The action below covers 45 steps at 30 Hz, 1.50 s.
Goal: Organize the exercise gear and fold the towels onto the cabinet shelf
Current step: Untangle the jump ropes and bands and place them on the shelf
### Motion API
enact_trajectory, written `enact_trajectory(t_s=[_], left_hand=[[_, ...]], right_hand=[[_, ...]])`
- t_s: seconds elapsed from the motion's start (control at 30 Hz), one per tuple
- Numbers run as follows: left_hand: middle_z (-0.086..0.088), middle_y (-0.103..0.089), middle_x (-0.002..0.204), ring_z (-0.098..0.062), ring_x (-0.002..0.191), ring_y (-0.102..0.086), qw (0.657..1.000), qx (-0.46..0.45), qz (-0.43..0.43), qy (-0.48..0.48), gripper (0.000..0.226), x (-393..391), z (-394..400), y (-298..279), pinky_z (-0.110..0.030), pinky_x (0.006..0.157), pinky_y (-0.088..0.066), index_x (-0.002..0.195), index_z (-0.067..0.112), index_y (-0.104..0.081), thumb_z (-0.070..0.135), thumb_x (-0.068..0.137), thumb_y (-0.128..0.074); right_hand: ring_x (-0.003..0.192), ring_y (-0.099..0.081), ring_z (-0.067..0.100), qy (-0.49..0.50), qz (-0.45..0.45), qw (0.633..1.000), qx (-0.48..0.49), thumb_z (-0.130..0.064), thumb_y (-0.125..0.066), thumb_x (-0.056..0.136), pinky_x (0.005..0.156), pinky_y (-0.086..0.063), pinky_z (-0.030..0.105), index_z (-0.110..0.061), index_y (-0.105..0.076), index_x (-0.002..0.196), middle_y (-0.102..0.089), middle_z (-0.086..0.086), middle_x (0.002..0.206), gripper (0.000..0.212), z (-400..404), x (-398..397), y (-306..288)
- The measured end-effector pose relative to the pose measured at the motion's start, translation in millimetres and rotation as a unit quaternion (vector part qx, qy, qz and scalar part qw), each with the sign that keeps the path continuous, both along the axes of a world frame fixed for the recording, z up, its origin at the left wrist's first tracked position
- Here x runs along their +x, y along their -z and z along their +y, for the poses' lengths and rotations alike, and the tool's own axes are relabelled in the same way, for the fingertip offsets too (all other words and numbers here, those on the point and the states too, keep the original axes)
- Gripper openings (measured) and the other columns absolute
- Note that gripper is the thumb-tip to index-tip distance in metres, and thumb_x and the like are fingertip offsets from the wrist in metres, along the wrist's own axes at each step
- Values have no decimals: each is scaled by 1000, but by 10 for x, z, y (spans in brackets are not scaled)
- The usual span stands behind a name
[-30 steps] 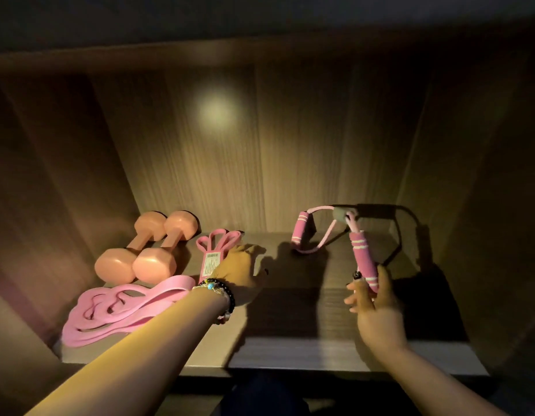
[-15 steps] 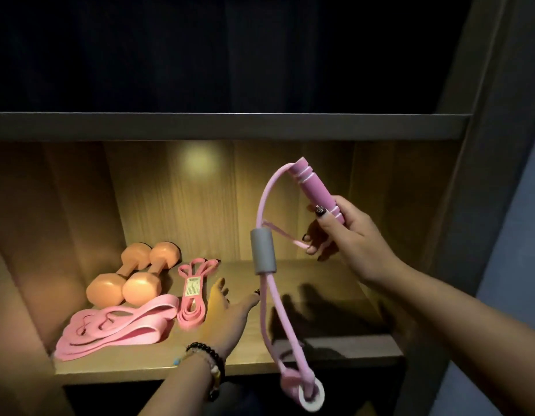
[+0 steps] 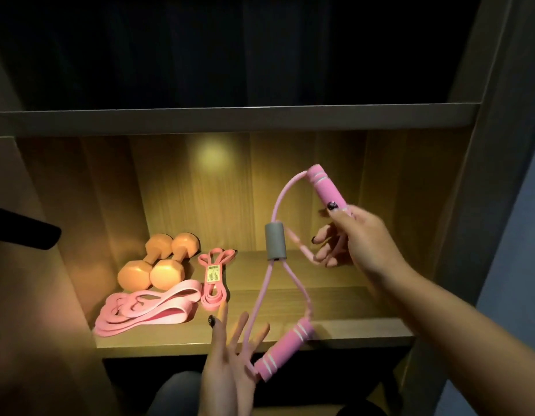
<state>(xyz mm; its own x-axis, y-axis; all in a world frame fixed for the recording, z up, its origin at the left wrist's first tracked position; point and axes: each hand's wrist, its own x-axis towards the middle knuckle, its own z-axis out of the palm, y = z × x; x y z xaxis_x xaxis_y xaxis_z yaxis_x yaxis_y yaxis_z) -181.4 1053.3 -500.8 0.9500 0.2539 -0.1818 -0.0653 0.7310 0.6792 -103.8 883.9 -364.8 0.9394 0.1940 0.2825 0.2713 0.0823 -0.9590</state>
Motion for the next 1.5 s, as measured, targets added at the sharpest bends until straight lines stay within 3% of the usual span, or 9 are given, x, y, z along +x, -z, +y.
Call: enact_trajectory(t_s=[0.1, 0.17, 0.3, 0.43, 0.5, 0.67, 0.97, 1.37, 1.5], left_hand=[[2, -50, 139, -14, 77, -73, 978, 201, -27, 51, 122, -108, -35, 89, -37, 69, -57, 137, 48, -35, 35, 34, -98], [20, -56, 126, -12, 86, -72, 933, 351, -54, 61, 133, -242, -177, 169, -21, 67, -55, 133, 64, -8, 7, 47, -93], [31, -18, 136, 0, 98, -62, 785, 618, -22, -47, 136, -278, -323, 349, -10, 78, -48, 118, 69, 38, 14, 73, -77], [27, -11, 140, 1, 100, -51, 676, 732, -59, -68, 106, -317, -405, 406, -6, 85, -41, 133, 73, -1, 17, 73, -68], [17, -33, 136, -2, 105, -53, 721, 678, -74, -121, 59, -264, -388, 508, -21, 89, -47, 110, 51, -63, 20, 61, -73], [16, -36, 140, -5, 125, -36, 813, 569, -15, -121, 6, -273, -371, 408, -18, 93, -34, 78, 44, -71, 38, 81, -72], [-9, -75, 92, -26, 85, -72, 955, 281, -42, -85, 24, -276, -393, 98, -35, 82, -57, 111, 22, -63, 21, 88, -54], [-14, -72, 105, -27, 101, -69, 986, 157, -20, -50, 49, -304, -294, 237, -32, 71, -59, 120, 7, -60, 35, 80, -70], [-21, -67, 113, -34, 107, -65, 981, 175, 12, -78, 89, -308, -229, 241, -48, 93, -52, 127, 6, -52, 55, 57, -76]], right_hand=[[49, -57, 17, -64, 158, 977, 131, -29, -41, 101, 43, -44, 22, -7, -59, 107, -63, 4, 64, 28, 63, -77, 146], [50, -55, 14, -87, 222, 950, 201, -32, -41, 100, 45, -44, 22, -7, -61, 109, -61, 2, 62, 34, 85, -125, 230], [52, -54, 11, -110, 298, 891, 324, -33, -45, 95, 46, -44, 20, -6, -65, 107, -60, 1, 64, 36, 83, -183, 337], [61, -62, 17, -128, 305, 861, 386, -32, -46, 90, 51, -51, 23, -4, -69, 100, -63, 6, 73, 38, -38, -205, 401], [69, -66, 22, -126, 290, 876, 364, -30, -49, 86, 55, -54, 27, -3, -70, 99, -66, 9, 77, 36, -118, -214, 410], [77, -67, 22, -88, 273, 918, 276, -24, -52, 91, 56, -55, 28, -3, -66, 108, -71, 11, 85, 31, -257, -224, 522], [81, -65, 8, -33, -17, 991, -129, -15, -62, 89, 69, -53, 21, -27, -70, 98, -71, -5, 91, 17, -136, -455, 926], [100, -54, 3, 43, -218, 937, -270, -31, -59, 85, 82, -43, 14, -31, -69, 110, -58, -20, 98, 27, 251, -585, 1447], [101, -50, 1, -22, -252, 923, -290, -28, -61, 85, 85, -39, 10, -35, -68, 115, -55, -23, 96, 31, 261, -639, 1488]])
